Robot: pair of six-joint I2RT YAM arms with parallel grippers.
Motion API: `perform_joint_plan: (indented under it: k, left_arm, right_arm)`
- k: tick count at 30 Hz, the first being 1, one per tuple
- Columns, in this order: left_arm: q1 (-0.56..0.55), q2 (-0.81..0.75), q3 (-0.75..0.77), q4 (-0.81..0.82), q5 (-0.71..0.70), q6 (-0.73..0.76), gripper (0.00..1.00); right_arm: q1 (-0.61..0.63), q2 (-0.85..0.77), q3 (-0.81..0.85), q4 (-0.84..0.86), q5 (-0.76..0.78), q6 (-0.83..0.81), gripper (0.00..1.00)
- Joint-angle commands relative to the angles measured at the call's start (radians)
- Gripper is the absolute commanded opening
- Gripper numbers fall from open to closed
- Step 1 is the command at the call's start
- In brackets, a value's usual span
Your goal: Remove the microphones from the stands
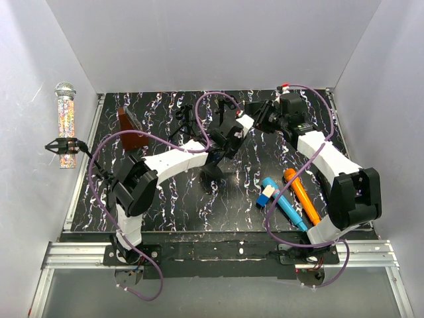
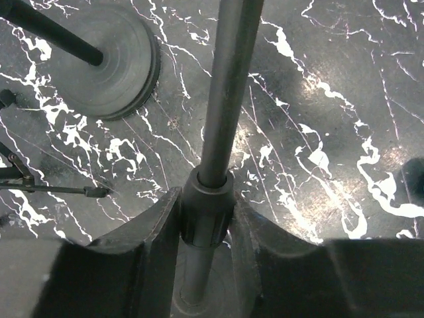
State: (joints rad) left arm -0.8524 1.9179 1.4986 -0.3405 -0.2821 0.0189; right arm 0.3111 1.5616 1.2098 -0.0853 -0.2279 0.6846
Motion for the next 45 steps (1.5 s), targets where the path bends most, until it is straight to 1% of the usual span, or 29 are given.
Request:
perform_joint_plan:
  k: [1,3,4,6,7,8,9,11,13,16,18,19,20,21,22,23,25,26,27,28,29,31,32,34,35,37,39,40,45]
  left_arm:
    - [0.021,-0.029,-0.006,0.012,0.077,0.067,0.51]
    - [0.051,-0.049,-0.032,0.008,0.200,0.076,0.70]
    - [0.081,-0.056,-0.035,-0.005,0.272,0.067,0.74]
    - [0.166,-0.065,-0.041,-0.014,0.535,-0.002,0.77]
    - [0.214,-0.063,-0.044,-0.009,0.655,-0.051,0.76]
    - [0.249,-0.057,-0.043,-0.005,0.822,-0.071,0.74]
    - [0.277,-0.048,-0.040,-0.006,0.912,-0.079,0.71]
    - [0.300,-0.031,-0.025,-0.023,1.030,-0.062,0.67]
    - [0.303,-0.014,-0.011,-0.034,1.105,-0.037,0.59]
    - [0.303,0.012,-0.003,-0.019,1.173,-0.042,0.43]
    - [0.302,0.018,-0.001,0.014,1.184,-0.060,0.30]
    - [0.299,0.021,0.002,0.023,1.178,-0.063,0.20]
    - [0.294,0.023,0.009,0.023,1.158,-0.056,0.06]
    - [0.288,0.023,0.020,0.014,1.123,-0.042,0.00]
    - [0.277,0.017,0.022,0.011,1.073,-0.027,0.00]
    - [0.254,0.004,0.022,0.008,0.963,-0.024,0.00]
    - [0.158,-0.026,0.015,0.017,0.522,0.041,0.00]
    - [0.100,-0.034,0.000,0.073,0.084,0.074,0.00]
    - [0.040,-0.033,-0.030,0.154,-0.210,0.128,0.00]
    - [0.012,-0.022,-0.055,0.225,-0.342,0.166,0.00]
    - [0.012,-0.010,-0.040,0.210,-0.347,0.156,0.00]
    - [0.019,0.015,-0.002,0.151,-0.290,0.098,0.00]
    - [0.026,0.018,0.008,0.134,-0.229,0.073,0.08]
    - [0.036,0.010,0.022,0.092,-0.059,0.041,0.45]
    - [0.044,0.001,0.022,0.086,0.010,0.033,0.58]
    - [0.053,-0.025,0.008,0.092,0.154,0.044,0.73]
    - [0.061,-0.055,-0.004,0.098,0.268,0.068,0.79]
    - [0.067,-0.068,-0.011,0.098,0.331,0.081,0.80]
    - [0.085,-0.151,-0.038,0.080,0.509,0.180,0.80]
  right_arm:
    - [0.043,0.000,0.036,-0.038,-0.030,0.001,0.01]
    - [0.042,-0.005,0.027,-0.015,-0.047,-0.011,0.01]
    - [0.043,-0.008,0.020,-0.002,-0.062,-0.019,0.01]
    - [0.042,-0.012,0.007,0.016,-0.085,-0.031,0.01]
    - [0.042,-0.015,0.001,0.028,-0.099,-0.043,0.01]
    - [0.042,-0.018,-0.007,0.036,-0.114,-0.051,0.01]
    - [0.042,-0.021,-0.012,0.042,-0.128,-0.054,0.01]
    - [0.042,-0.023,-0.018,0.045,-0.139,-0.060,0.01]
    - [0.042,-0.023,-0.019,0.050,-0.149,-0.065,0.01]
    - [0.042,-0.020,-0.013,0.048,-0.152,-0.066,0.01]
    - [0.042,-0.018,-0.007,0.047,-0.152,-0.068,0.01]
    - [0.042,-0.017,-0.006,0.047,-0.152,-0.066,0.01]
    - [0.042,-0.017,-0.004,0.045,-0.151,-0.065,0.01]
    - [0.042,-0.015,-0.003,0.044,-0.145,-0.062,0.01]
    - [0.043,-0.014,0.000,0.032,-0.139,-0.054,0.01]
    - [0.042,-0.015,0.007,0.024,-0.125,-0.046,0.01]
    - [0.042,-0.015,0.025,-0.022,-0.088,-0.010,0.01]
    - [0.043,-0.015,0.039,-0.049,-0.058,0.009,0.01]
    - [0.045,-0.015,0.052,-0.080,-0.010,0.027,0.01]
    - [0.045,-0.014,0.069,-0.103,0.013,0.038,0.01]
    - [0.046,-0.014,0.083,-0.117,0.027,0.043,0.01]
    - [0.048,-0.018,0.097,-0.119,0.032,0.030,0.01]
    - [0.048,-0.018,0.100,-0.110,0.022,0.009,0.01]
    - [0.048,-0.028,0.096,-0.088,0.004,-0.052,0.01]
    - [0.046,-0.037,0.089,-0.070,0.002,-0.086,0.01]
    - [0.040,-0.063,0.067,-0.027,-0.011,-0.146,0.01]
    - [0.031,-0.084,0.050,0.025,-0.025,-0.190,0.01]
    - [0.026,-0.093,0.043,0.044,-0.025,-0.215,0.01]
    - [-0.001,-0.121,0.020,0.162,-0.027,-0.305,0.01]
